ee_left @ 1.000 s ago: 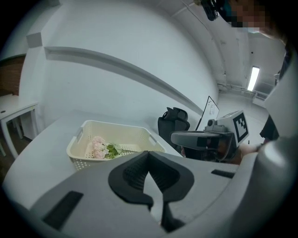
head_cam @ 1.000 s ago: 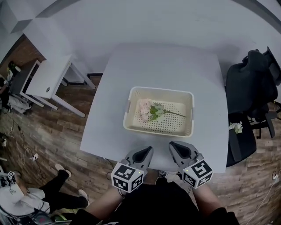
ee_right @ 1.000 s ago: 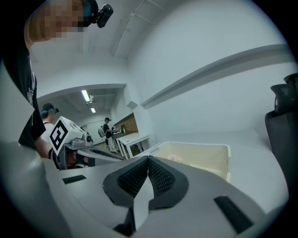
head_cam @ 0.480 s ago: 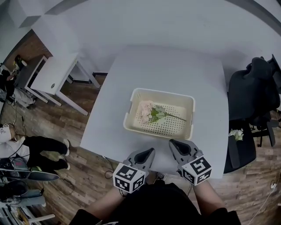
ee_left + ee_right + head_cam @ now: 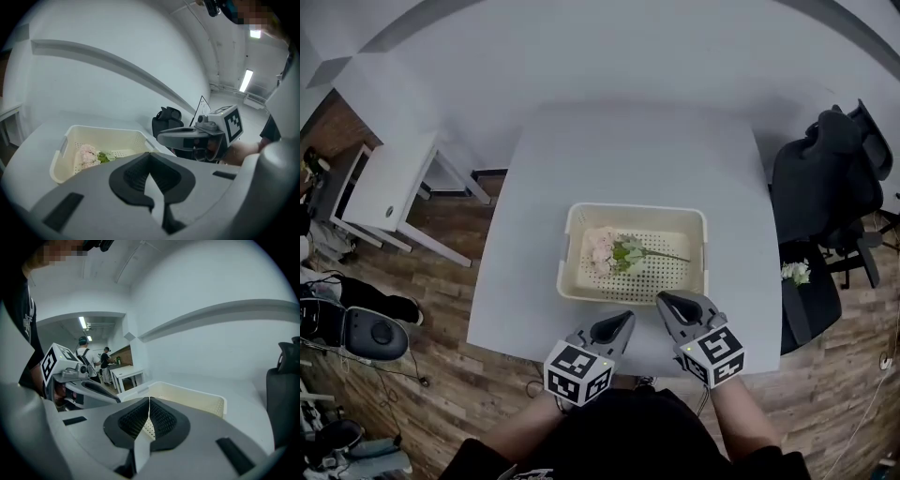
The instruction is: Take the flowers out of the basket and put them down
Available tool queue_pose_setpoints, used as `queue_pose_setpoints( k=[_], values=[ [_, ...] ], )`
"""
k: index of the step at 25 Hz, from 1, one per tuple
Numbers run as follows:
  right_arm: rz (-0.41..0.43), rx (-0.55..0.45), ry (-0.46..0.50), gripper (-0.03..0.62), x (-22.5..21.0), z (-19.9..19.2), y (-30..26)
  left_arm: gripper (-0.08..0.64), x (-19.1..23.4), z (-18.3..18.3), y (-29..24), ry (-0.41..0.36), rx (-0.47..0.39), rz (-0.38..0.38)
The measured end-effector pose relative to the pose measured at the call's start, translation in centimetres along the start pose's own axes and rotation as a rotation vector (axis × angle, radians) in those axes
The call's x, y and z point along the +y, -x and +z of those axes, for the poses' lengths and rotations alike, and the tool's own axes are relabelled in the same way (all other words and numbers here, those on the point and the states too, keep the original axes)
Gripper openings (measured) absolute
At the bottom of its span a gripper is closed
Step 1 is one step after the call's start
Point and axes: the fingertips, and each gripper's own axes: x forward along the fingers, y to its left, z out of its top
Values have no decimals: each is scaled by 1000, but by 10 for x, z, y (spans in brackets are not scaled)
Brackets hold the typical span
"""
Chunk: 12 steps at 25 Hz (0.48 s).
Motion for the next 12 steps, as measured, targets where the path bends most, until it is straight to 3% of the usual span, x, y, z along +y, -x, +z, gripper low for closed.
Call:
queue_pose_setpoints(
  k=[12],
  values=[
    [-129,129,53,26,-25,-7,-48,8,43,8,-15,-38,51,-117]
  ],
)
